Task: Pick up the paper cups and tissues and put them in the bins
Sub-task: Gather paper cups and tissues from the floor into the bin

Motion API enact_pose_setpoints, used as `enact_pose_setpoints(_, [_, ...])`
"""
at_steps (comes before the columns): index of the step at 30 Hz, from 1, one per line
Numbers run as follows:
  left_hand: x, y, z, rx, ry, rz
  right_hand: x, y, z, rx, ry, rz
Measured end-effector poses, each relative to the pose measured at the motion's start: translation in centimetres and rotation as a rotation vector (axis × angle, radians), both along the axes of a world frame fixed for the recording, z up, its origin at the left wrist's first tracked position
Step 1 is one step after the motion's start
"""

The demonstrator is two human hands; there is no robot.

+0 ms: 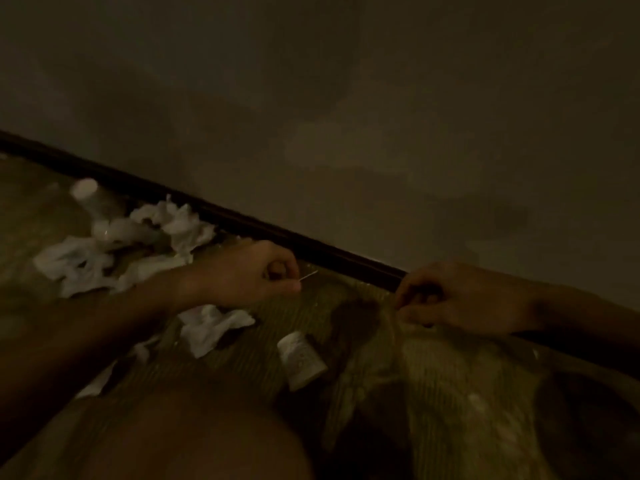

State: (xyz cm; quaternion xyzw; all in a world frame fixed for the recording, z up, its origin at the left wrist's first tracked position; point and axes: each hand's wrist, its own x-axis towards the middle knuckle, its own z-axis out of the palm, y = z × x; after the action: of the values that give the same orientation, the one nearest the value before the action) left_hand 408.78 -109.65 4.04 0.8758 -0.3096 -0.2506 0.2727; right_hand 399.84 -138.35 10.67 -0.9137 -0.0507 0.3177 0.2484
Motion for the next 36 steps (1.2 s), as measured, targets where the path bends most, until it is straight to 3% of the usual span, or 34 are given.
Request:
enact_pose_setpoints(6, [-2.6, 3.7, -12.8, -0.072, 0.305, 0.347, 4.9, 5.9, -6.2, -0.090, 0.210, 0.031])
enact_pose_setpoints(11, [-5.0, 1.8, -18.8, -0.119, 0.392, 0.438, 4.3, 8.3, -12.8, -0.039, 0.192, -0.038])
enact_pose_setpoints(15, [-6.4, -0.1, -21.0, -0.207, 0.366, 0.485, 2.8, 8.7, -18.1, -0.061, 0.289, -0.079])
enact_pose_setpoints(20, [-8.5, -0.9, -21.6, -0.345, 0.345, 0.595, 0.6, 9.0, -23.4, 0.113, 0.440, -0.229])
enact_pose_setpoints(24, [-8.6, -0.4, -21.8, -0.422, 0.364, 0.681, 0.8, 11.5, -26.0, 0.109, 0.321, -0.241])
enact_pose_setpoints(30, [-6.5, -1.6, -21.0, -0.404, 0.348, 0.713, 3.1, 10.0, -27.0, 0.243, 0.214, -0.450])
enact_pose_setpoints(36, [0.8, -4.1, -20.5, -0.117, -0.013, 0.686, 5.7, 4.6, -26.7, 0.443, 0.331, -0.815])
